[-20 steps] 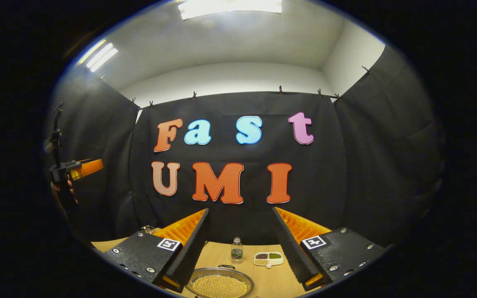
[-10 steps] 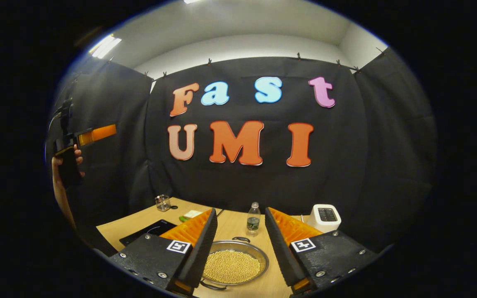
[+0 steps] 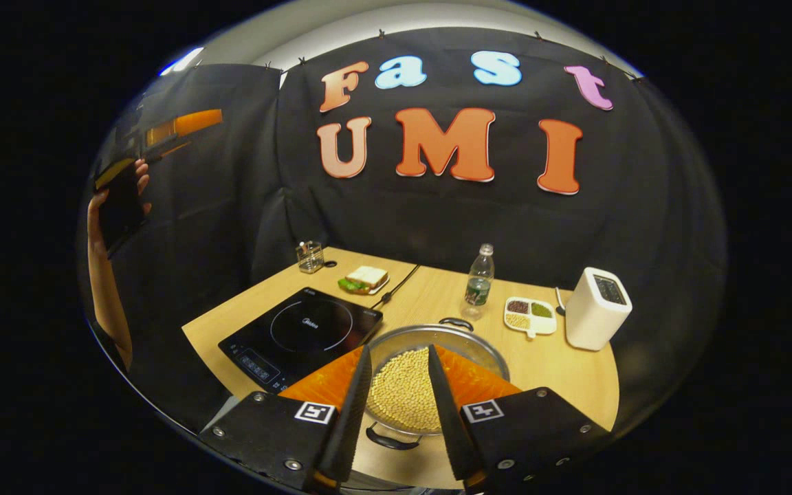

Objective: First push the handle of the pot to place it horizontally, then grasp the pot with both hands and set it on the induction cooktop.

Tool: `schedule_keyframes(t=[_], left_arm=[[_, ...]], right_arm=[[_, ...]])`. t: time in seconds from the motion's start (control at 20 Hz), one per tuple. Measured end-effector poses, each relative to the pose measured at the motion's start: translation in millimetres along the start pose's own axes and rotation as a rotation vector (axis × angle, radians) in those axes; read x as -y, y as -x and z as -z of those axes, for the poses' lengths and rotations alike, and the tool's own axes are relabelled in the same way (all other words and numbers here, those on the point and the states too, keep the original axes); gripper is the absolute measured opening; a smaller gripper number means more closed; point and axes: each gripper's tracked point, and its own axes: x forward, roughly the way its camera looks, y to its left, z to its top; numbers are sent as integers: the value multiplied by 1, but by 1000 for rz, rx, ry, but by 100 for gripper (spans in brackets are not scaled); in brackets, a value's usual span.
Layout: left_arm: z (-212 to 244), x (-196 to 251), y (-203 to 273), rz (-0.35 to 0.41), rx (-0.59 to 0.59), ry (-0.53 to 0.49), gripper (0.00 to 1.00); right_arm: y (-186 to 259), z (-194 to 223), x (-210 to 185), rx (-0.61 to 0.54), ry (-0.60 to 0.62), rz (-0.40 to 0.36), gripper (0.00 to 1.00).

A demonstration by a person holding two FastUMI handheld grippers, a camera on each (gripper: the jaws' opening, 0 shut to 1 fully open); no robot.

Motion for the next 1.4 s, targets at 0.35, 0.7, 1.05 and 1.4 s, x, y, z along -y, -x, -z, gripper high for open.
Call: schedule_keyframes(t=[0.35, 0.7, 1.05, 1.4], left_arm=[[17, -13, -3, -9, -30, 22, 88], [27, -13, -6, 9, -57, 26, 91], [28, -9, -5, 19, -63, 6, 89], [35, -1, -10, 27, -84, -6, 89]], right_arm=[[-29, 68, -40, -216, -59, -125, 20], [-47, 123, -67, -405, -212, -201, 0], [-60, 145, -67, -495, -224, -177, 0], [-74, 163, -53, -568, -344, -161, 0]])
